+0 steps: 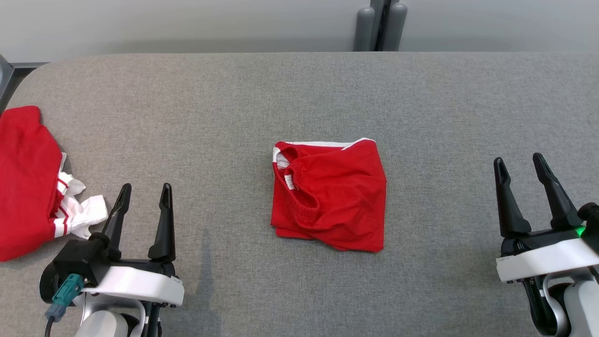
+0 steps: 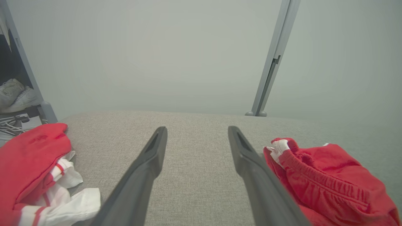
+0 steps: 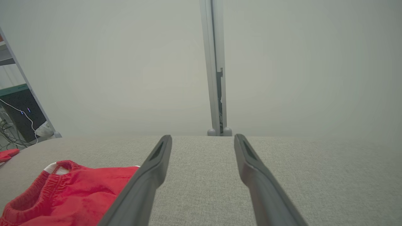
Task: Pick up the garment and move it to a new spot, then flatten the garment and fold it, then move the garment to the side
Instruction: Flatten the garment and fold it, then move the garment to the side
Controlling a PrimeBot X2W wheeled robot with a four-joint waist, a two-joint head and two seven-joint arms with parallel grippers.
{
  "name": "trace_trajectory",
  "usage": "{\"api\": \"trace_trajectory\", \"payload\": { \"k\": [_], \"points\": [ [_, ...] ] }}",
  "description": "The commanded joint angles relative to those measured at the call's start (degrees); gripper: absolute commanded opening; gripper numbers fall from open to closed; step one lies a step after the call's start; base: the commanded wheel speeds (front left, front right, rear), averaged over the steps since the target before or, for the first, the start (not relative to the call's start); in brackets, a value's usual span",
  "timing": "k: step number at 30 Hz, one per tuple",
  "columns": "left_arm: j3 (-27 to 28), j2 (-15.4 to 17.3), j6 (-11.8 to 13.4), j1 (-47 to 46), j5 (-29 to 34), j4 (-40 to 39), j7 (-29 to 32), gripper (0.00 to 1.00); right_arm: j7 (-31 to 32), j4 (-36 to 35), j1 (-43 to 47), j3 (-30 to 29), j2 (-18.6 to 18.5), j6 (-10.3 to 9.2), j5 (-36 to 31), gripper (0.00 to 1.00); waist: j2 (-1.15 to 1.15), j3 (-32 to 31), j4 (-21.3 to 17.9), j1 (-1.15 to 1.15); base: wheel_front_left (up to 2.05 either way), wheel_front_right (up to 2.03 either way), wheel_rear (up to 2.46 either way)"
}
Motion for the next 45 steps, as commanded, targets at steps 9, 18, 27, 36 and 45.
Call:
{"api": "trace_trajectory", "payload": {
  "k": [9, 18, 27, 36, 45],
  "points": [
    [-0.2, 0.7, 0.4, -0.2, -0.3, -0.4, -0.4, 1.0, 0.8, -0.6, 0.3, -1.0, -0.5, -0.01, -1.8, 0.71, 0.0, 0.2, 0.1, 0.0, 0.0, 0.0, 0.0],
    [-0.7, 0.2, 0.0, -2.1, -0.3, -0.5, -0.7, 1.0, 3.9, -0.8, -3.8, 2.7, -2.1, -0.01, -5.6, 0.0, 0.0, 2.0, 2.5, 0.0, 0.0, 0.0, 0.0],
    [-1.3, -1.6, -0.5, -3.6, -0.4, 0.6, -1.6, 1.0, 5.6, 5.3, -10.6, 15.5, -1.2, -0.01, -5.0, 0.0, 0.0, 3.9, 7.7, 0.0, 0.0, 0.0, 0.0],
    [-1.1, -3.3, -1.3, -4.5, -0.3, 1.9, -2.2, 1.0, 5.2, 17.0, -16.4, 25.1, 1.4, -0.01, -3.5, 0.0, 0.0, 5.3, 11.2, 0.0, 0.0, 0.0, 0.0],
    [-0.6, -4.7, -2.3, -5.1, 0.4, 2.8, -2.4, 1.0, 4.3, 26.2, -20.1, 29.6, 3.7, -0.01, -2.8, 0.0, 0.0, 6.0, 11.8, 0.0, 0.0, 0.0, 0.0]
  ]
}}
